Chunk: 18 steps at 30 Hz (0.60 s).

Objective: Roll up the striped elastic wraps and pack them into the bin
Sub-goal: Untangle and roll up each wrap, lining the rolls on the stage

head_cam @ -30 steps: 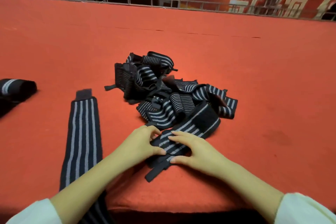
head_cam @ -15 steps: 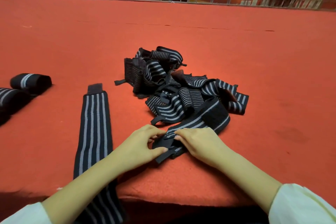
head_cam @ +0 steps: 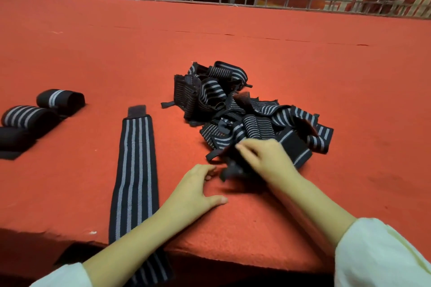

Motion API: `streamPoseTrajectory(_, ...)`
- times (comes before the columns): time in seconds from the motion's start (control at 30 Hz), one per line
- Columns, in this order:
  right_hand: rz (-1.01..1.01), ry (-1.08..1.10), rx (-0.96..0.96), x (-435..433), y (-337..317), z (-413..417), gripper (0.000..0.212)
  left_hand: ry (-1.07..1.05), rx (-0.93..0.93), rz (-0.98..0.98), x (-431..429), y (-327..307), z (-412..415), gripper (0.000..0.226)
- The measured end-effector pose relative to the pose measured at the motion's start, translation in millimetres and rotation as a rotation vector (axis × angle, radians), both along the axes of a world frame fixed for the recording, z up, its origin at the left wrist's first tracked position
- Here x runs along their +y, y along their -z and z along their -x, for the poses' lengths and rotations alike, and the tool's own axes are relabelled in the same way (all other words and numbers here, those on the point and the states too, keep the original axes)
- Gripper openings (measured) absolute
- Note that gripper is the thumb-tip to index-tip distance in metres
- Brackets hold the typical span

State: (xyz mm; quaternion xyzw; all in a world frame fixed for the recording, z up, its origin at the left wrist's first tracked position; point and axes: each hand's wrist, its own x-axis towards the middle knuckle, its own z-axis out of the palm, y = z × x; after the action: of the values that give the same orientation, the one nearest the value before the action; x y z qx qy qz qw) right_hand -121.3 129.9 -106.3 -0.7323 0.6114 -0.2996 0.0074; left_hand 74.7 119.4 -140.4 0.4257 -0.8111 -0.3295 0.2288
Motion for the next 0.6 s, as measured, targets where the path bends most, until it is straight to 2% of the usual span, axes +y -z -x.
streamPoseTrajectory(0.07, -0.031, 0.079, -0.255, -6.3, -12.0, 11.6, 0.025, -0.032, 0.030, -0.023, 1.3, 2.9, 1.2, 0.075)
streamPoseTrajectory(0.1, -0.071, 0.077, -0.389, -5.3, -17.4, 15.1, 0.025, -0.049, 0.070, -0.053, 0.7, 0.8, 2.2, 0.074)
streamPoseTrajectory(0.2, -0.176, -0.029, -0.698, 6.8, -29.7, 16.0, 0.018, -0.127, 0.285, -0.130, -10.2, -21.7, 12.7, 0.058)
streamPoseTrajectory(0.27, -0.183, -0.053, -0.767, 13.5, -34.9, 13.9, 0.014, -0.154, 0.448, -0.227, -17.3, -40.5, 26.0, 0.059)
streamPoseTrajectory(0.33, -0.145, -0.073, -0.840, 18.2, -39.2, 10.6, 0.013, -0.154, 0.512, -0.281, -17.6, -50.3, 41.4, 0.067)
streamPoseTrajectory(0.47, -0.148, -0.031, -0.911, 25.5, -41.7, 8.7, 0.013, -0.141, 0.461, -0.209, -3.9, -53.4, 65.4, 0.061)
streamPoseTrajectory(0.6, -0.120, 0.029, -0.977, 27.9, -41.8, 21.0, 0.014, -0.167, 0.486, -0.197, -8.8, -51.4, 66.8, 0.051)
